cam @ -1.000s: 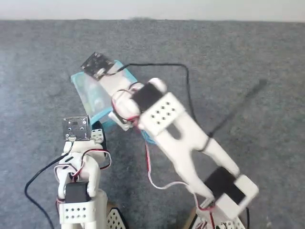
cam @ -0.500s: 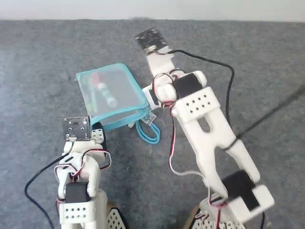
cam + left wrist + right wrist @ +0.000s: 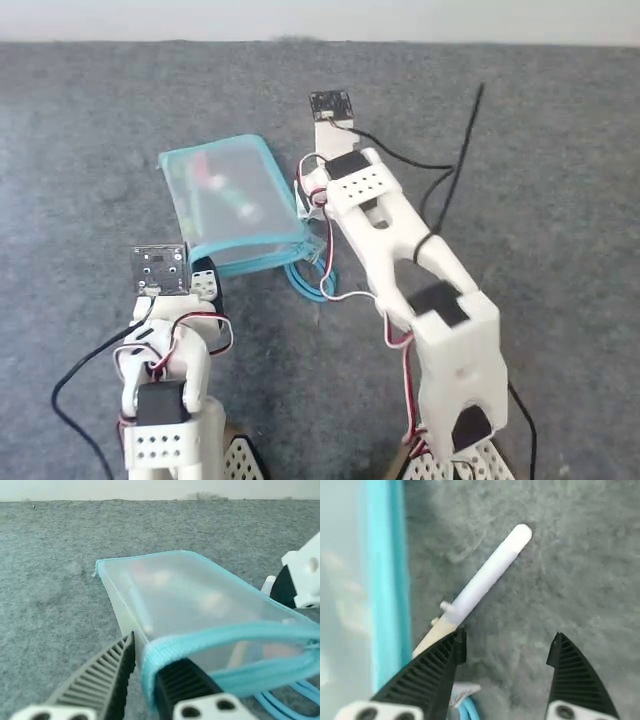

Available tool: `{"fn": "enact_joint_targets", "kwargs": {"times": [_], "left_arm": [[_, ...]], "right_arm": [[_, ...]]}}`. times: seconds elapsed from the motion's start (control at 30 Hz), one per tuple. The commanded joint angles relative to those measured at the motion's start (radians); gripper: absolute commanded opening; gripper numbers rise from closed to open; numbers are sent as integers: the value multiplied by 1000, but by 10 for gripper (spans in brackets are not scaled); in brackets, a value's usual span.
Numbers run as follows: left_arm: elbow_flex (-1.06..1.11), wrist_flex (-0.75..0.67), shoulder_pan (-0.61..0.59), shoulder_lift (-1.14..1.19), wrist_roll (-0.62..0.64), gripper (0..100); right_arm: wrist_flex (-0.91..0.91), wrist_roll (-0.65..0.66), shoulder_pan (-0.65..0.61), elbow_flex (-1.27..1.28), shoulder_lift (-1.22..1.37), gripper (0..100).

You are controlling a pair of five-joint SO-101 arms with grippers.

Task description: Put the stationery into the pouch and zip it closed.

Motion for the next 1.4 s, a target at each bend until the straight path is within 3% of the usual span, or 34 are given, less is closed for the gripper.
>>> {"fn": "enact_joint_targets", "kwargs": {"times": [0.0,0.1,0.4,0.6,0.93,1.37], "left_arm": [[-10,6,11,-15,-5,13],[-10,6,11,-15,-5,13],[-10,6,9,-15,-5,13],[-10,28,5,-18,-5,13],[-10,35,9,-18,-3,13],[-10,37,11,-15,-3,13]], "right_arm": [[-21,12,-31,-106,38,273],[-15,91,-56,-137,73,273],[-13,100,-73,-163,24,273],[-10,180,-102,-157,12,270],[-41,187,-168,-158,-15,273],[-10,180,-102,-161,170,270]]}}
